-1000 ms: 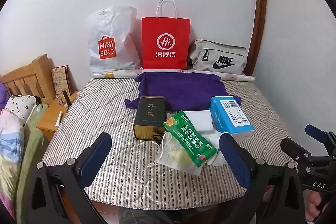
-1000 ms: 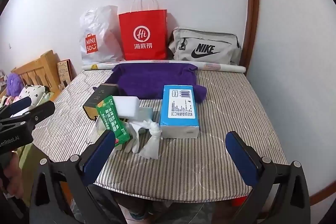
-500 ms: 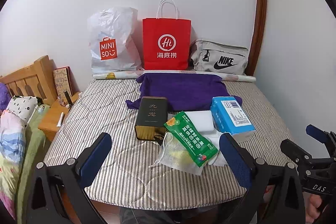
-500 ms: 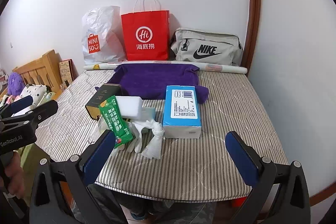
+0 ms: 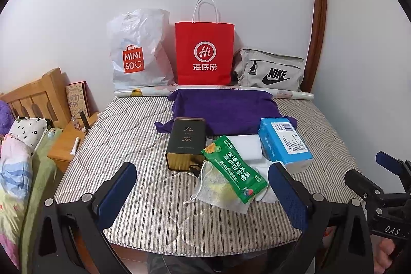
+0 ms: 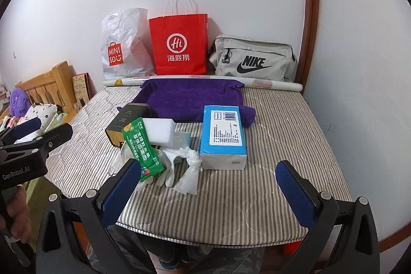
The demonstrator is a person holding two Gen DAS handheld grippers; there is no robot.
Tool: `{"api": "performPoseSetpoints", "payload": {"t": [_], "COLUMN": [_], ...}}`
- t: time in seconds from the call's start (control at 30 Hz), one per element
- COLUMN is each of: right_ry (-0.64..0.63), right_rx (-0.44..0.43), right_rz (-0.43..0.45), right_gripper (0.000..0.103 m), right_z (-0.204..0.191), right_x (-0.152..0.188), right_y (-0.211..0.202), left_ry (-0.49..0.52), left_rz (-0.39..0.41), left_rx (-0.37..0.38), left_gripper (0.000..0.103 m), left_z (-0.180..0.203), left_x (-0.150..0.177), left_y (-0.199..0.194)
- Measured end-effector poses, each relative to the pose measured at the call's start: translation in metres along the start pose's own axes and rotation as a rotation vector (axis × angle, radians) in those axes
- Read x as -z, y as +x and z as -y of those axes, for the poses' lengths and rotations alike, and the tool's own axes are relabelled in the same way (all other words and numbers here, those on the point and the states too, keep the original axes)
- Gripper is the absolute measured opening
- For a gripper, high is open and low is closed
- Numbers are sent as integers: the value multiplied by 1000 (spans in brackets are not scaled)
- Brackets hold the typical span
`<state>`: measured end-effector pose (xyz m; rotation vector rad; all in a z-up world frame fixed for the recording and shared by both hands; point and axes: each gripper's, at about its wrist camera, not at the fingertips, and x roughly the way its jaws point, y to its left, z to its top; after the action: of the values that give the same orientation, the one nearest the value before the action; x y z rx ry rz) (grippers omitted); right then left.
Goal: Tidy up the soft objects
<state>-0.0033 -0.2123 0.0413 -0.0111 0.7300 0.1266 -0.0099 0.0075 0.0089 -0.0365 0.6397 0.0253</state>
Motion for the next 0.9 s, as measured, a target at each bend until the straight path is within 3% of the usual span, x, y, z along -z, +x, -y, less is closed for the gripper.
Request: {"api": "performPoseSetpoints", "payload": {"t": [0.9], "right_ry": [-4], "right_rx": [0], "right_rz": [7], "right_gripper": [103], "right_z": [0], "right_x": [0], "right_y": [-2], "left_ry": [0], "left_rz": [1], "left_rx": [-3], "left_gripper": [103], "left_z": [0], "left_x": [2], "left_y": [0]}}
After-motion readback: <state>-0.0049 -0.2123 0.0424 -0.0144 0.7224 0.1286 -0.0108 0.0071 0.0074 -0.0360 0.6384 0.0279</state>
